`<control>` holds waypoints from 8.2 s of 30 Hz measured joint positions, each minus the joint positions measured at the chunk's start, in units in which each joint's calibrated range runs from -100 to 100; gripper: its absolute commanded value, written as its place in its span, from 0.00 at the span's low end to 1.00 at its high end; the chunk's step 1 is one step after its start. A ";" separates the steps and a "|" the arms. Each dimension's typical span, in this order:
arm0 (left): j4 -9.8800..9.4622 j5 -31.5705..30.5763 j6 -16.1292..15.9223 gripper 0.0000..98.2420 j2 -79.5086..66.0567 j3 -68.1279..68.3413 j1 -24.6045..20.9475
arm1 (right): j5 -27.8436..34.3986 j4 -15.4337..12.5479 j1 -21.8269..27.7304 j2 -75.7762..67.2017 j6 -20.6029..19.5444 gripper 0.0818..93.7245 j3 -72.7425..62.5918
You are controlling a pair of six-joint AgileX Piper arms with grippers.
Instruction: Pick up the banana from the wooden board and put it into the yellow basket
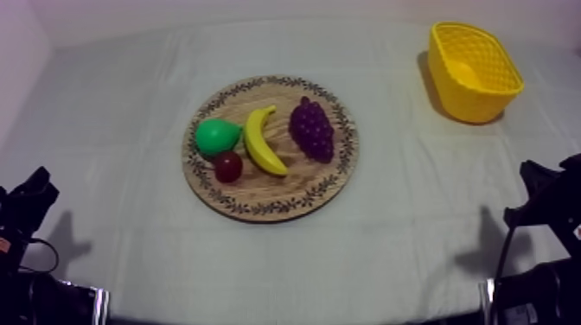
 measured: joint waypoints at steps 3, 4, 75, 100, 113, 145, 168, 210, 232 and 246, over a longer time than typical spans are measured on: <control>0.00 0.00 0.00 0.00 0.00 0.00 0.00 | 0.00 0.00 0.00 0.00 0.00 0.00 0.00; 0.00 0.00 0.00 0.00 0.00 0.00 0.00 | 0.00 0.00 0.00 0.00 0.00 0.00 0.00; 0.00 0.00 0.00 0.00 0.00 0.00 0.00 | -0.27 -0.41 -0.14 0.00 0.08 0.00 0.00; 0.00 0.00 0.00 0.00 0.00 0.00 0.00 | 2.52 11.36 -17.98 28.68 -13.14 0.00 -28.43; 0.00 0.00 0.00 0.00 0.00 0.00 0.00 | 16.43 18.85 -33.26 49.64 -25.73 0.00 -51.72; 0.00 0.00 0.00 0.00 0.00 0.00 0.00 | 42.34 19.56 -43.58 87.79 -34.86 0.00 -99.48; 0.00 0.00 0.00 0.00 0.00 0.00 0.00 | 51.09 16.00 -41.62 103.79 -31.50 0.00 -115.67; 0.00 0.00 0.00 0.00 0.00 0.00 0.00 | 45.74 10.83 -38.75 116.57 -30.84 0.69 -112.14; 0.00 0.00 0.00 0.00 0.00 0.00 0.00 | 39.13 6.65 -36.31 138.61 -27.01 0.58 -123.00; 0.00 0.00 0.00 0.00 0.00 0.00 0.00 | 37.66 6.96 -35.32 150.20 -26.26 0.40 -130.41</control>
